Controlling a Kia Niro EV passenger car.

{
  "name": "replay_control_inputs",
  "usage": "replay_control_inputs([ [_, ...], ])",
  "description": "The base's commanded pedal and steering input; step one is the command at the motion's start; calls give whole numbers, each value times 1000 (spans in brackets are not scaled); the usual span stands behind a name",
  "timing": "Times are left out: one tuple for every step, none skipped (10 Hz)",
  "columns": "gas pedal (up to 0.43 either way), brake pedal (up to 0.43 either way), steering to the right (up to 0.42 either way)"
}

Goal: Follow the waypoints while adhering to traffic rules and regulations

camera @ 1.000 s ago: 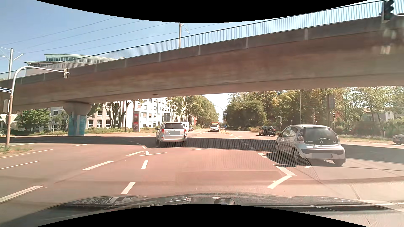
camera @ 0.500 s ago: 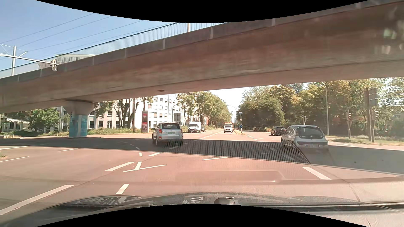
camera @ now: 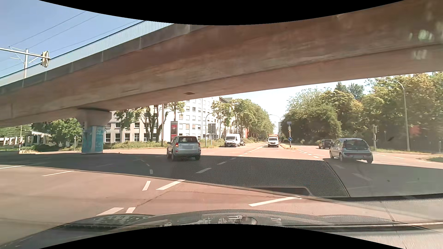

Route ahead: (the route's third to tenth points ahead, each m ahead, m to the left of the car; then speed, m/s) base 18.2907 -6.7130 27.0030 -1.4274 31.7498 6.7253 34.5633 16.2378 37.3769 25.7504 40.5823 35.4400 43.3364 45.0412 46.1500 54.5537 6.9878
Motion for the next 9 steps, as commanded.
replay_control_inputs([
  [177, 0, -126],
  [177, 0, -127],
  [177, 0, -129],
  [177, 0, -128],
  [177, 0, -128],
  [177, 0, -128],
  [177, 0, -128],
  [177, 0, -128],
  [177, 0, -128],
])
